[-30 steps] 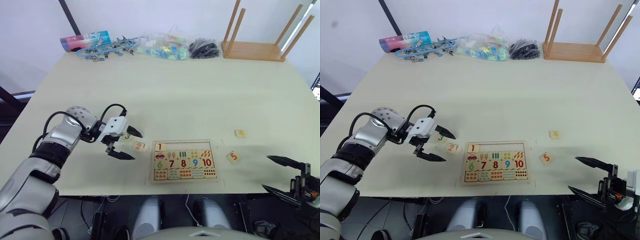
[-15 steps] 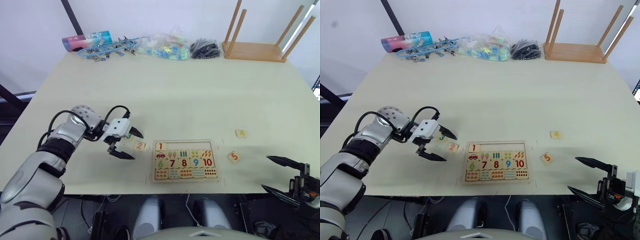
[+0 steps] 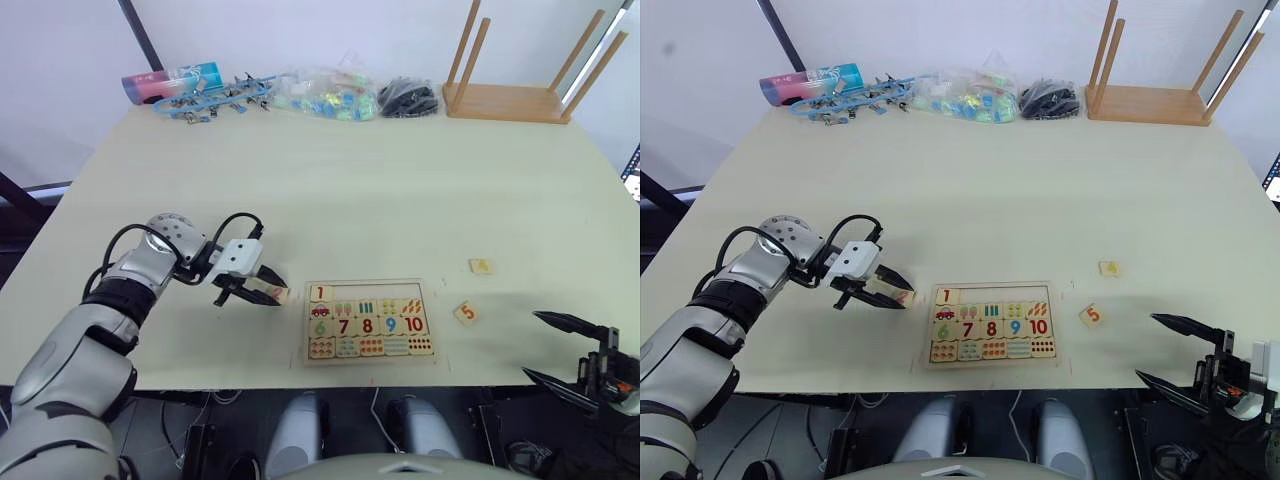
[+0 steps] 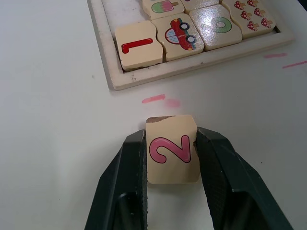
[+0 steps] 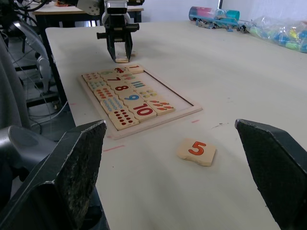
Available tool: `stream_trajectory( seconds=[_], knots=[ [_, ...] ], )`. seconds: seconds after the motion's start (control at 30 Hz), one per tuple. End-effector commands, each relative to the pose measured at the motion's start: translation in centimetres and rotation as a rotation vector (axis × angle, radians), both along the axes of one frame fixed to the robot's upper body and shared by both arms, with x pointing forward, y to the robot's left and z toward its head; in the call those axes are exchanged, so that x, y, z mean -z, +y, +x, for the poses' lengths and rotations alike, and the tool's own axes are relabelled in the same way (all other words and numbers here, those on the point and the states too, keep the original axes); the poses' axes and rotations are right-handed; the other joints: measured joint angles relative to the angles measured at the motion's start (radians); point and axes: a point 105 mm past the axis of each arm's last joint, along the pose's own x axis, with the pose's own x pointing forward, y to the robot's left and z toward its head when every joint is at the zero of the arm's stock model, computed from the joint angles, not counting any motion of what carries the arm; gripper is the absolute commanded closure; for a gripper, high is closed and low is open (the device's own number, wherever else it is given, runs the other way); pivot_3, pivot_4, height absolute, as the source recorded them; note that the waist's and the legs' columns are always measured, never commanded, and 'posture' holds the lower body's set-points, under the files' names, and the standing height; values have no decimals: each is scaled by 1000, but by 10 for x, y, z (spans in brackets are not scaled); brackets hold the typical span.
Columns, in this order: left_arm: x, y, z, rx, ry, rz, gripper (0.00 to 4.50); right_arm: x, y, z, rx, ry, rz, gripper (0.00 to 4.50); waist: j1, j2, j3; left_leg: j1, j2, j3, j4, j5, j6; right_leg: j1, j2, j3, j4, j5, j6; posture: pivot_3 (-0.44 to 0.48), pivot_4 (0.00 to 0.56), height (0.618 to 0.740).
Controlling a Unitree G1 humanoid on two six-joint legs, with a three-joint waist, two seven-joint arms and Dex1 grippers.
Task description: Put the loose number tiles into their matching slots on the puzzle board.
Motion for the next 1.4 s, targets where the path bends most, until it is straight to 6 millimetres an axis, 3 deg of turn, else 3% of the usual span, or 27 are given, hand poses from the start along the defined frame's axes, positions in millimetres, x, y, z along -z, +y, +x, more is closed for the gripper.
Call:
stream_trajectory(
  seconds=[0.03,0.4,0.6,0.77,1.03,1.4],
  knots=[
    [-6,3,-5,21,6,-4,3515,-4,1,0,-10,-29,-11,0,0,0,0,0,0,0,0,0,0,0,0,0,0,0,0,0,150,737],
    [-44,-10,-20,-25,17,-112,3515,-3,5,3,-25,-31,-3,0,1,0,0,0,1,0,2,0,0,0,0,0,3,0,0,0,150,737],
    [-53,-18,-25,-76,10,-107,3515,-4,7,4,-30,-32,2,0,0,0,0,0,1,0,5,0,0,0,0,0,6,0,0,0,150,737],
    [-61,-39,-20,-134,-38,-102,3515,-5,9,4,-31,-38,8,0,2,0,1,0,0,0,5,0,0,0,0,0,6,-1,0,0,150,737],
    [-65,-68,-28,-154,-36,-25,3515,-7,15,0,-30,-49,18,0,1,0,1,0,0,-1,5,0,0,0,1,1,6,-1,0,0,150,737],
    [-57,-61,-17,-282,-102,113,3515,-9,25,-3,-29,-65,34,0,0,0,1,0,0,-1,5,0,0,0,6,6,5,-1,0,0,150,737]
  ],
)
